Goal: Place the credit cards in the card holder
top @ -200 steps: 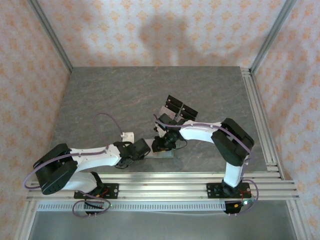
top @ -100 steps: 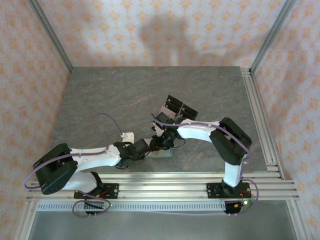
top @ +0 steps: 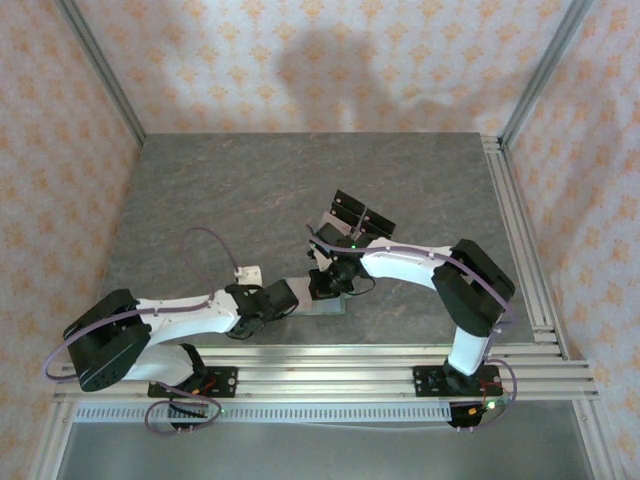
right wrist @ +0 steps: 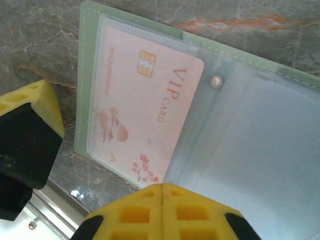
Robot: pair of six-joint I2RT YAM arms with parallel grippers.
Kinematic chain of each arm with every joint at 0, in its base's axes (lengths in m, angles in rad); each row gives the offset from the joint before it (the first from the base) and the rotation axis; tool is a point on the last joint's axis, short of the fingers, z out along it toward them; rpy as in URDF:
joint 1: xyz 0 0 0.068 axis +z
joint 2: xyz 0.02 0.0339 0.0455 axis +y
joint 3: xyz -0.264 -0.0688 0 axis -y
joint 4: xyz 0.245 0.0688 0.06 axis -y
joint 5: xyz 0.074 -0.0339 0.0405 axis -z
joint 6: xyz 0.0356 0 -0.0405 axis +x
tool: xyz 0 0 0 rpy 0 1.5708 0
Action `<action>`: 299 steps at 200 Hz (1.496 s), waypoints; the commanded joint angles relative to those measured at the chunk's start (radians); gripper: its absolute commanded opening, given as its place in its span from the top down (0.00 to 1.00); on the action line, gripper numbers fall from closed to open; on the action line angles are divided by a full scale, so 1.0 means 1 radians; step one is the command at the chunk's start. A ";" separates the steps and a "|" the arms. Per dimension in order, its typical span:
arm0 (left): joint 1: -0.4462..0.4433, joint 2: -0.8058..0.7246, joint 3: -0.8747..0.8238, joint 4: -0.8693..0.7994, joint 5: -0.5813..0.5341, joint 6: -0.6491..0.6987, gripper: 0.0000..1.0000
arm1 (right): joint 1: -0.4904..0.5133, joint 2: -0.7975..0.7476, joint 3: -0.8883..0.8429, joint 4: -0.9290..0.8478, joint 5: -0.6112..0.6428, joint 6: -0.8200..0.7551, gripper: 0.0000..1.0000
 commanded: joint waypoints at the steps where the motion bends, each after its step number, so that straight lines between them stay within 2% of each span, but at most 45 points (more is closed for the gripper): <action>1: -0.008 0.022 0.001 -0.031 -0.040 -0.028 0.00 | -0.001 0.026 0.029 -0.035 0.021 -0.016 0.98; 169: -0.009 0.067 -0.014 0.033 -0.014 -0.012 0.00 | 0.008 0.106 0.060 -0.034 -0.017 -0.033 1.00; 299: -0.015 0.101 -0.031 0.093 0.013 -0.011 0.00 | 0.012 0.154 0.116 -0.054 -0.094 -0.052 1.00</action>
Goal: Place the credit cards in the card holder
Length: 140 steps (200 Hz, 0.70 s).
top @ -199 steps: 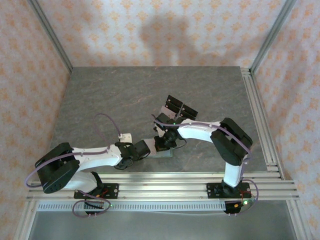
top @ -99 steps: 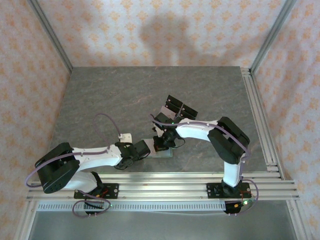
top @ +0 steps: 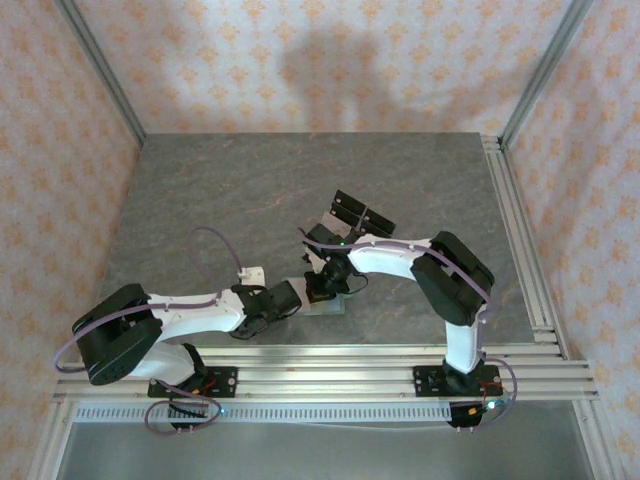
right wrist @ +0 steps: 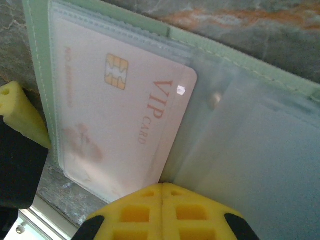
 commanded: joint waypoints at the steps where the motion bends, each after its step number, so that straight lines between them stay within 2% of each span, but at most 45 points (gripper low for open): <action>1: -0.009 0.044 -0.033 0.050 0.017 -0.011 0.00 | 0.012 0.025 0.033 -0.003 -0.051 -0.019 1.00; 97: -0.019 0.052 -0.027 0.053 0.019 -0.014 0.00 | 0.013 0.036 0.054 -0.007 -0.101 -0.043 1.00; 140: -0.018 -0.011 -0.001 -0.044 -0.035 -0.042 0.00 | 0.000 -0.043 0.021 0.002 -0.059 -0.031 0.97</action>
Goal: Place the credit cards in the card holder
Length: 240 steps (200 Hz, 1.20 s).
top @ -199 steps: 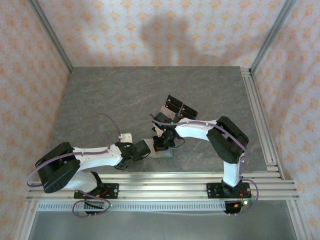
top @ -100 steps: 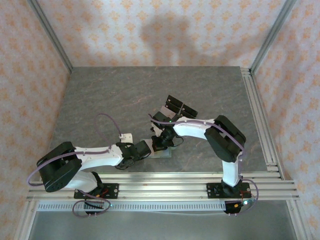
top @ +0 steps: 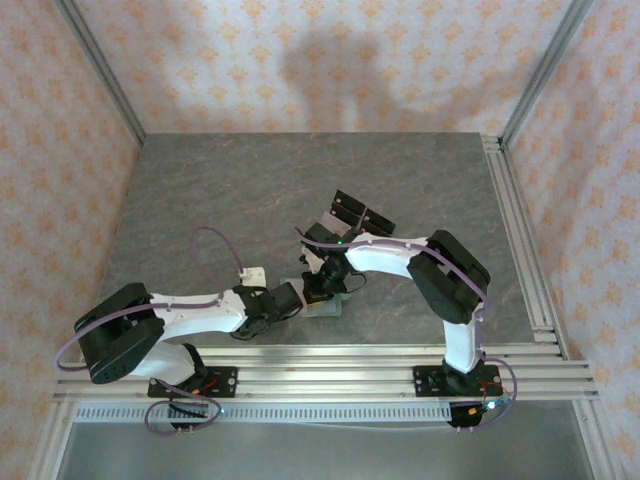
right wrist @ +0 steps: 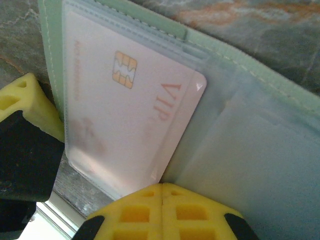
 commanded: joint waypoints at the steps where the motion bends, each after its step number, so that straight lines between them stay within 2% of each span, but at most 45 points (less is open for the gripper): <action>1: -0.005 -0.015 -0.001 -0.044 -0.018 -0.031 0.00 | 0.000 -0.066 -0.006 0.015 -0.006 -0.008 0.96; 40: 0.016 -0.086 0.033 -0.116 -0.052 -0.017 0.00 | -0.034 -0.174 -0.041 -0.014 0.039 -0.007 0.82; 61: 0.037 -0.113 0.046 -0.116 -0.054 0.012 0.00 | -0.059 -0.215 -0.062 -0.043 0.090 -0.015 0.69; 80: 0.048 -0.125 0.061 -0.097 -0.053 0.048 0.00 | -0.079 -0.231 -0.074 -0.065 0.150 -0.020 0.63; 140: 0.054 -0.092 0.105 0.013 -0.001 0.154 0.00 | -0.088 -0.188 -0.049 -0.078 0.229 -0.046 0.61; 240: 0.054 -0.007 0.084 0.090 0.058 0.150 0.00 | -0.077 -0.151 -0.011 -0.074 0.217 -0.052 0.60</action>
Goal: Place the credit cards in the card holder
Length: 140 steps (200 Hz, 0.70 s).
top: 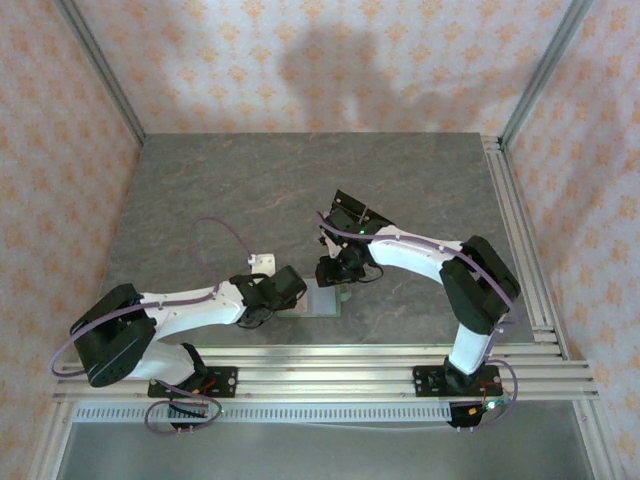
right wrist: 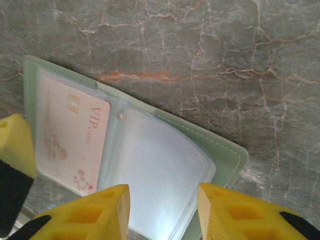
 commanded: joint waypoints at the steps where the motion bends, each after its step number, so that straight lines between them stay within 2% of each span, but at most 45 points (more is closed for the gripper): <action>1: 0.005 0.012 -0.005 0.022 -0.002 0.004 0.00 | 0.010 0.013 0.033 -0.021 0.016 -0.015 0.60; 101: 0.005 0.006 -0.026 0.032 -0.002 -0.004 0.00 | 0.010 0.086 0.023 -0.009 0.023 -0.033 0.59; 140: 0.005 0.008 -0.031 0.036 -0.001 -0.008 0.00 | 0.012 0.119 0.015 -0.007 -0.014 -0.043 0.59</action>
